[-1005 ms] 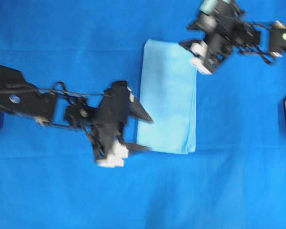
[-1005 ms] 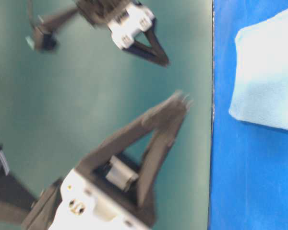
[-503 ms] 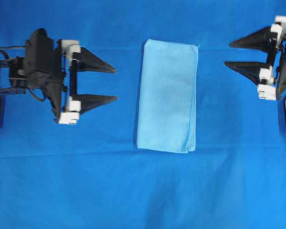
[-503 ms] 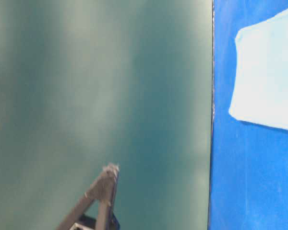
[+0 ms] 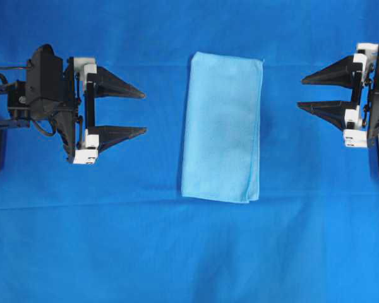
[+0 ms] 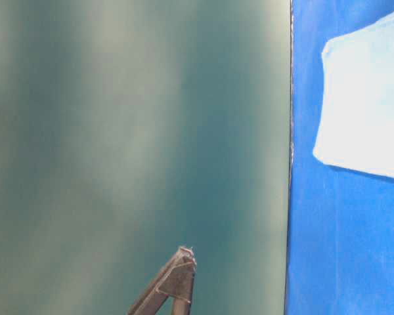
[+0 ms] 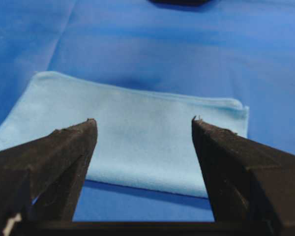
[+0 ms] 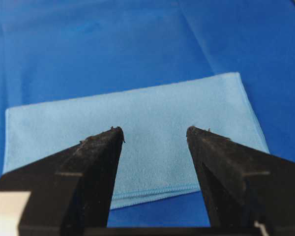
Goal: Fold the light blue towel.
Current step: 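Move both grippers to the strip's top corners and pinch them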
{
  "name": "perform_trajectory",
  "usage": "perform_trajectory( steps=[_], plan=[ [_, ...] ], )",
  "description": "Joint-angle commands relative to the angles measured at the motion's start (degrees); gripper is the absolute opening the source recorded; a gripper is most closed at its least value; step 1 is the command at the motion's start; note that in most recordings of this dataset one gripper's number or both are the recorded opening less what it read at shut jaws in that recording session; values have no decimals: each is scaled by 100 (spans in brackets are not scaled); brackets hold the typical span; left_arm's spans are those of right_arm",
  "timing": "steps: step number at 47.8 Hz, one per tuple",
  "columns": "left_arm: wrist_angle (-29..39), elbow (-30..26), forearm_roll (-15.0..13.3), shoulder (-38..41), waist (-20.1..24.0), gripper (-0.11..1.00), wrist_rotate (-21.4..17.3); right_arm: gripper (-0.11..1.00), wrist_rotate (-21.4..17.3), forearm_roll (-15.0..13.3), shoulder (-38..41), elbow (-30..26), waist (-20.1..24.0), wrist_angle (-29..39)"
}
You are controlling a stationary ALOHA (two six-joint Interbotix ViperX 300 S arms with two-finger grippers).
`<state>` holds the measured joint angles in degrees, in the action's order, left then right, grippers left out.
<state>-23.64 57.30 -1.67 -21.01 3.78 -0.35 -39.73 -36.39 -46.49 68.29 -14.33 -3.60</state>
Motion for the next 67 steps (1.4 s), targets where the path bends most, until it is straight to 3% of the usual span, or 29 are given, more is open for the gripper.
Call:
perform_trajectory(
  steps=[1,12,20,27,44,57,67],
  plan=[
    [-62,-167,0,0,18,74,0,60,-9,44,18,-132,-9,0],
    [9,-721,0,650,404,74,-53,59,0,53,571,-439,-519,352],
    [255,-1301,0,1441,853,74,-193,59,9,18,1477,-712,-1187,527],
    [396,-1758,0,2101,1169,74,-229,59,70,-44,2373,-1125,-1503,562],
    [378,-2496,0,3560,1723,74,-220,59,79,-246,4280,-2013,-1705,501],
    [387,-2900,0,4289,1802,73,-220,59,70,-237,5045,-2224,-1740,343],
    [404,-2874,0,4386,1854,65,-141,59,70,-237,5326,-2347,-1828,343]
  ],
)
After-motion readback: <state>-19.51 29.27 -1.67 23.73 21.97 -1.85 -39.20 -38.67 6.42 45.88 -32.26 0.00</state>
